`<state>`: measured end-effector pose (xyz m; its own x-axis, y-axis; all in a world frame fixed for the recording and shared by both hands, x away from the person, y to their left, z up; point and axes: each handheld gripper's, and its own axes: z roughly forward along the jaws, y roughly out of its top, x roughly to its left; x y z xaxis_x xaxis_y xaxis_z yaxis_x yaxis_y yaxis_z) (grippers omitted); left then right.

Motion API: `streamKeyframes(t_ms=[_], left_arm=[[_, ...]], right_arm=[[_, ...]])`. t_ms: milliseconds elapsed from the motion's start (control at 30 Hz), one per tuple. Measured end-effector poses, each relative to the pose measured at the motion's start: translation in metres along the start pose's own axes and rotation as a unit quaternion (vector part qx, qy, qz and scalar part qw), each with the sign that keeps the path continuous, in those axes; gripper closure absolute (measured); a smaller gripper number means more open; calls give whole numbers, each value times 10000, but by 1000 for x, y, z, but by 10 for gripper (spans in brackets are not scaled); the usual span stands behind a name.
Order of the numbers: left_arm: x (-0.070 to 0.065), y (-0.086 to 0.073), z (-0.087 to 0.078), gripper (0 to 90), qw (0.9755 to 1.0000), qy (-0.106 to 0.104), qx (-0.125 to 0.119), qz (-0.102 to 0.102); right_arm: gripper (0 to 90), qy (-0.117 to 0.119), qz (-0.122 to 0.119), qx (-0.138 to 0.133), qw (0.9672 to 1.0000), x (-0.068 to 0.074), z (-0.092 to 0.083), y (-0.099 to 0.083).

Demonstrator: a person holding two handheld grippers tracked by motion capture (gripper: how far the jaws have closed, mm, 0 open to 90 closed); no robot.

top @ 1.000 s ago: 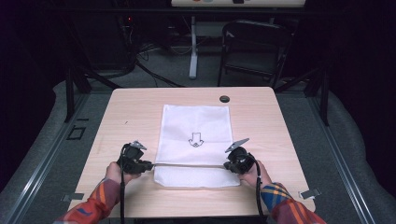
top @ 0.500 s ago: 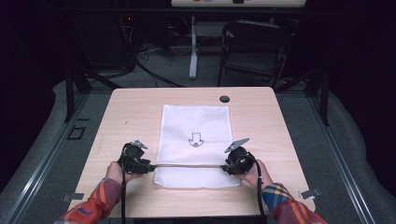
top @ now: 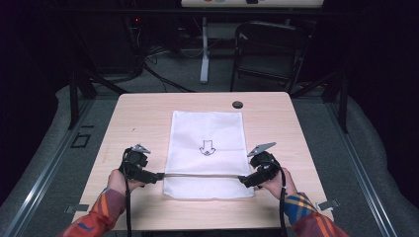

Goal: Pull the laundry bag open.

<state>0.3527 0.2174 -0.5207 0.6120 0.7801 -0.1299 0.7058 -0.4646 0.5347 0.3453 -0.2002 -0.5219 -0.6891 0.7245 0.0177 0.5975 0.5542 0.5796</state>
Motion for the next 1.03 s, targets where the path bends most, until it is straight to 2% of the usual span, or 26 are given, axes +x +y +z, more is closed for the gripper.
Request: streamKeyframes(t_ms=[33,300,433,533,600,767,1033], left_arm=[[0,-1,-1,114,10000,5,-40,-71],[7,-12,-13,61,9993,216,-136,-259],[14,-18,-14,30,9986,296,-168,-399],[19,-20,-14,16,9983,278,-167,-489],[19,-20,-12,10,9984,262,-142,-483],[18,-18,-7,2,9992,255,-37,-311],[21,-17,4,0,9995,222,133,-172]], right_arm=[[74,-31,48,-16,10000,-1,-3,-1],[19,-221,388,-127,9989,-13,-24,-15],[0,-387,522,-267,9975,-23,-35,-31],[0,-481,678,-323,9960,-31,-42,-41],[0,-536,703,-303,9956,-36,-46,-48],[0,-488,812,-280,9951,-43,-49,-58],[0,-440,681,96,9967,-43,-38,-60]])
